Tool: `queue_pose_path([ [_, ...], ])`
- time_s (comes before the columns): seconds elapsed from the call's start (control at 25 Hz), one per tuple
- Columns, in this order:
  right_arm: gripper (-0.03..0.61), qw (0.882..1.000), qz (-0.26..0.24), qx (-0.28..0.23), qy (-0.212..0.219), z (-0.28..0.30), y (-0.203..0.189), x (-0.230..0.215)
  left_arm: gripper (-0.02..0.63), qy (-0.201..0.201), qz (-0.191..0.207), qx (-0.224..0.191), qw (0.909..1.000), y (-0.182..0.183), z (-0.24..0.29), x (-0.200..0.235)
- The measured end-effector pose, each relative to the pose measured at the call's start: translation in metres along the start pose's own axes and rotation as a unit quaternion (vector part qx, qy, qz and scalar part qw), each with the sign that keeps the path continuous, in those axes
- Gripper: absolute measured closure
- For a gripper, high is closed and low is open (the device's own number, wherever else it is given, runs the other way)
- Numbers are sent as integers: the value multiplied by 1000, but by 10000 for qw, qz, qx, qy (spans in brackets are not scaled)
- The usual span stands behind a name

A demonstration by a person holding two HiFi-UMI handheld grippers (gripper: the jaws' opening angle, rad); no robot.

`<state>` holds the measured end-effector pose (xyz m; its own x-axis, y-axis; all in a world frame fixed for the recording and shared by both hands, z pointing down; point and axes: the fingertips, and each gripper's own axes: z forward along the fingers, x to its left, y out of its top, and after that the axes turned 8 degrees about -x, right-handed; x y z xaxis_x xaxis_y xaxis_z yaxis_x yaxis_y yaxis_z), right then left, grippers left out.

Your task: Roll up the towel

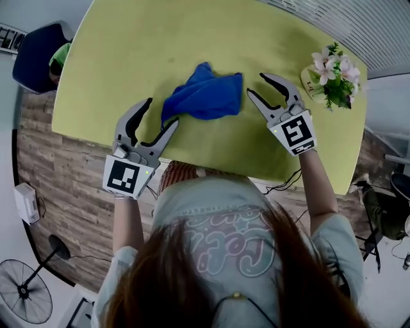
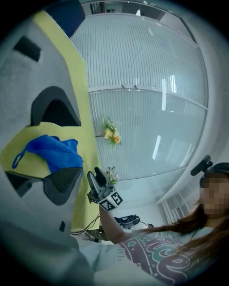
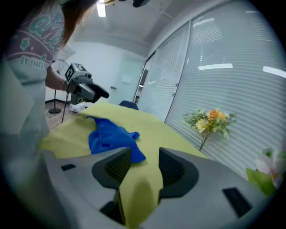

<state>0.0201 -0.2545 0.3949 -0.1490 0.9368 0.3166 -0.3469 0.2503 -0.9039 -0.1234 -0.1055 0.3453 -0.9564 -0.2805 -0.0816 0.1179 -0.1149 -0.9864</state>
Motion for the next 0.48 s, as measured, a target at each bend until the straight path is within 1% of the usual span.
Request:
queue_pose_path([
  [0.12,382,9987,-376,266,196,5,-19,2,330,-27,-15,98,9999,-7,-6,0],
  [0.28,382,9971,-561,339,392,14,-28,-2,330,35,185,424,9989,-24,-6,2],
  [0.4,382,9957,-534,342,674,18,-34,0,331,-44,377,648,9972,-36,-4,-3],
  [0.48,382,9949,-495,327,815,20,-35,0,344,-147,495,817,9953,-44,-2,-8],
])
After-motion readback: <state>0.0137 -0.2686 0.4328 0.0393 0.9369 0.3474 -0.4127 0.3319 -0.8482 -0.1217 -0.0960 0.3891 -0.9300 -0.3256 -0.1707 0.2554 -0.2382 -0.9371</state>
